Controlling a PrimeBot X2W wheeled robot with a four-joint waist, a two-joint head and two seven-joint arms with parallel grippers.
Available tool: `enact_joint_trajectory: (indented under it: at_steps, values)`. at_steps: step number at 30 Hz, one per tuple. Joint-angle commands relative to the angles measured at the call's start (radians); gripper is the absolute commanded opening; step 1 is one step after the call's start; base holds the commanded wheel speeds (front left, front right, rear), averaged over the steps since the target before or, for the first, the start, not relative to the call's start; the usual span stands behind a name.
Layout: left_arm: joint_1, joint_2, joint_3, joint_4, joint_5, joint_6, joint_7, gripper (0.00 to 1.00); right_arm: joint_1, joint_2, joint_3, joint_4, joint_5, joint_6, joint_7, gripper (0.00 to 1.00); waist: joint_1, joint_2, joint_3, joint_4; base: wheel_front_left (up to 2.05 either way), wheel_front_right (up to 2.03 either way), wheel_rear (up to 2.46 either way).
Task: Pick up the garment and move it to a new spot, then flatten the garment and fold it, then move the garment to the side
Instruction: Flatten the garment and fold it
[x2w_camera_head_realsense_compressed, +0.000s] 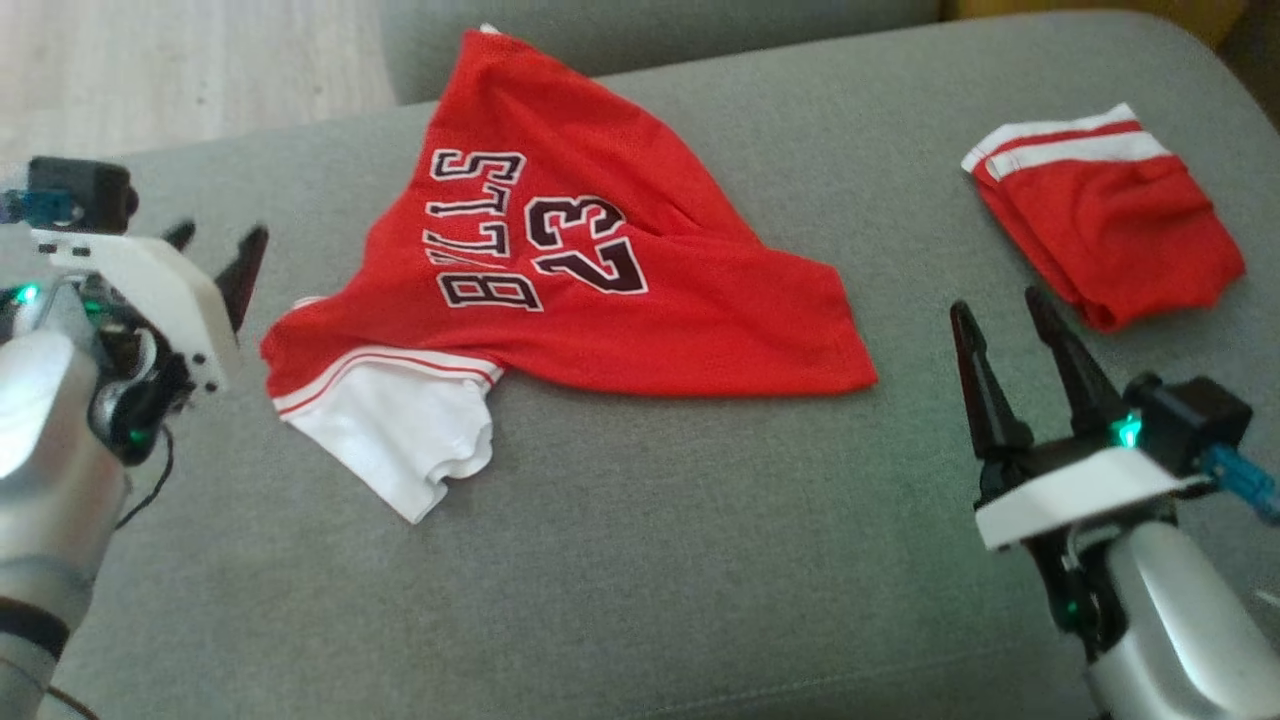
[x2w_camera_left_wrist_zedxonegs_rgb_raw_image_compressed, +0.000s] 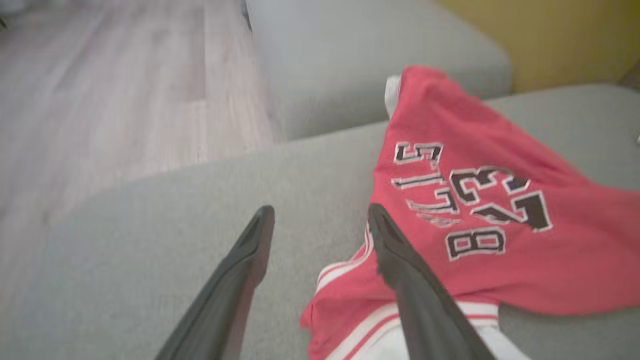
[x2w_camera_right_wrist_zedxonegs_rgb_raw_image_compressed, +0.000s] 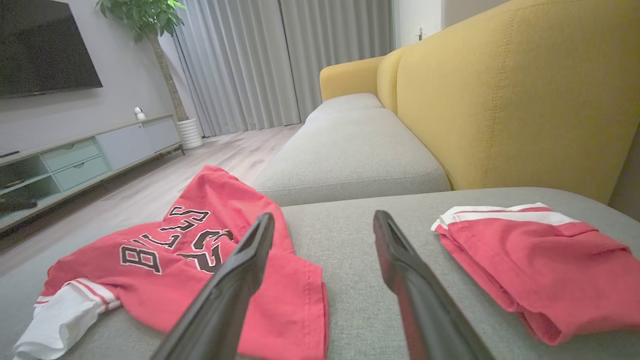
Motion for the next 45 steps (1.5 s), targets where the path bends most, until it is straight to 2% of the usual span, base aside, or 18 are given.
enact_joint_trajectory:
  at_steps: [1,5,6,10,14,17,19,21,26,31,38,41,45]
  values:
    - [-0.014,0.051,0.058,-0.063,0.017,0.03,-0.084,1.0,0.005,-0.009,0.007,-0.043,0.002,-0.001,-0.012,1.0,0.0,0.0,-0.024,0.023,0.0,0.0,0.0]
    - [0.089,0.058,0.098,-0.19,0.027,0.125,-0.252,1.0,0.032,-0.005,-0.008,-0.073,-0.004,-0.001,-0.022,1.0,0.0,0.0,-0.043,0.042,0.0,0.0,0.0]
    - [0.089,0.058,0.098,-0.19,0.027,0.125,-0.252,1.0,0.032,-0.005,-0.008,-0.073,-0.004,-0.001,-0.022,1.0,0.0,0.0,-0.043,0.042,0.0,0.0,0.0]
    - [0.224,0.081,0.119,-0.351,0.065,0.246,-0.36,1.0,0.058,0.002,-0.026,-0.093,-0.018,-0.001,-0.034,1.0,0.0,0.0,-0.049,0.057,0.0,0.0,0.0]
    - [0.383,0.08,0.176,-0.545,0.082,0.363,-0.395,1.0,0.085,0.004,-0.034,-0.104,-0.05,-0.001,-0.042,1.0,0.0,0.0,-0.054,0.071,0.0,0.0,0.0]
    - [0.496,0.061,0.225,-0.67,0.109,0.424,-0.4,1.0,0.106,0.013,-0.047,-0.112,-0.06,-0.001,-0.048,1.0,0.0,0.0,-0.055,0.079,0.0,0.0,0.0]
    - [0.567,0.03,0.265,-0.741,0.14,0.448,-0.4,1.0,0.118,0.016,-0.054,-0.116,-0.067,-0.001,-0.051,1.0,0.0,0.0,-0.055,0.082,0.0,0.0,0.0]
    - [0.633,-0.009,0.299,-0.791,0.167,0.451,-0.401,1.0,0.128,0.019,-0.06,-0.118,-0.073,-0.001,-0.053,1.0,0.0,0.0,-0.056,0.084,0.0,0.0,0.0]
    - [0.734,-0.085,0.35,-0.836,0.23,0.41,-0.401,1.0,0.142,0.022,-0.069,-0.124,-0.081,-0.001,-0.056,1.0,0.0,0.0,-0.057,0.084,0.0,0.0,0.0]
    - [0.761,-0.14,0.397,-0.829,0.28,0.36,-0.401,1.0,0.138,0.016,-0.072,-0.124,-0.087,-0.001,-0.053,1.0,0.0,0.0,-0.059,0.084,0.0,0.0,0.0]
    - [0.761,-0.181,0.443,-0.803,0.327,0.317,-0.401,1.0,0.138,0.013,-0.079,-0.116,-0.089,-0.001,-0.024,1.0,0.0,0.0,-0.058,0.083,0.0,0.0,0.0]
    - [0.753,-0.196,0.444,-0.781,0.318,0.296,-0.395,1.0,0.126,0.013,-0.083,-0.087,-0.086,-0.001,0.039,1.0,0.0,0.0,-0.043,0.086,0.0,0.0,0.0]
    - [0.7,-0.199,0.4,-0.707,0.289,0.258,-0.28,1.0,0.059,0.001,-0.043,-0.019,-0.061,-0.001,0.16,1.0,0.0,0.0,-0.011,0.097,0.0,0.0,0.0]
